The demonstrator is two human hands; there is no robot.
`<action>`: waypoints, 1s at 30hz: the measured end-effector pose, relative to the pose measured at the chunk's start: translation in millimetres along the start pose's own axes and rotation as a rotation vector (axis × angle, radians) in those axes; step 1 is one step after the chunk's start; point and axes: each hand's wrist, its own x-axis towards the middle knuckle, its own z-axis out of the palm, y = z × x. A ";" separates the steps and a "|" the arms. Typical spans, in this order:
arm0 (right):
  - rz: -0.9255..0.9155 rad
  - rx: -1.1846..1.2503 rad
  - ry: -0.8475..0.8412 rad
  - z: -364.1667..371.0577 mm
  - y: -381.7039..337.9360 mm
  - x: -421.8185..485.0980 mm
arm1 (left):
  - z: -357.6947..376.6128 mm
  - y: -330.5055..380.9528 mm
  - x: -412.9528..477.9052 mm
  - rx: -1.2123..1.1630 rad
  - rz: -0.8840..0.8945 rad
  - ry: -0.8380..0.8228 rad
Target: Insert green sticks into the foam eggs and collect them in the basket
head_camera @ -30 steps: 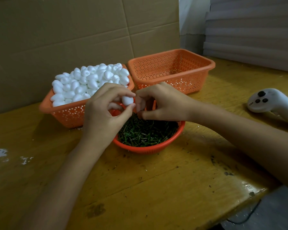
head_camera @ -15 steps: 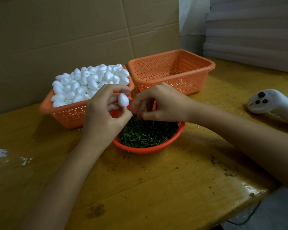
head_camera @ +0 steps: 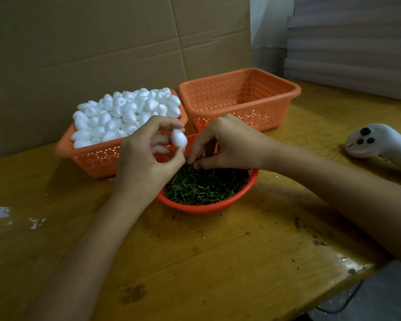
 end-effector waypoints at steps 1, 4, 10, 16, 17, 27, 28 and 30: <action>-0.001 -0.003 -0.004 0.0 -0.2 0.2 | -0.2 0.1 0.1 -0.001 -0.001 0.000; 0.007 -0.009 -0.011 -0.7 0.5 0.2 | -0.2 -0.5 0.6 0.002 -0.001 -0.012; 0.002 -0.024 -0.009 0.4 1.3 0.5 | -1.0 -2.9 0.9 -0.006 0.005 -0.039; 0.008 -0.022 -0.003 0.2 1.3 0.7 | -0.6 -5.0 1.3 -0.010 0.004 -0.032; 0.008 -0.023 -0.002 0.2 1.4 0.6 | -0.5 -5.0 1.4 -0.011 -0.001 -0.026; 0.001 -0.050 -0.010 1.2 2.3 0.8 | -2.1 -9.4 2.2 0.057 0.052 -0.024; -0.002 -0.056 -0.010 1.4 2.4 1.0 | -2.1 -9.2 2.4 0.065 0.062 -0.024; -0.004 -0.058 -0.006 1.7 2.5 1.2 | -2.2 -8.6 2.2 0.089 0.090 -0.029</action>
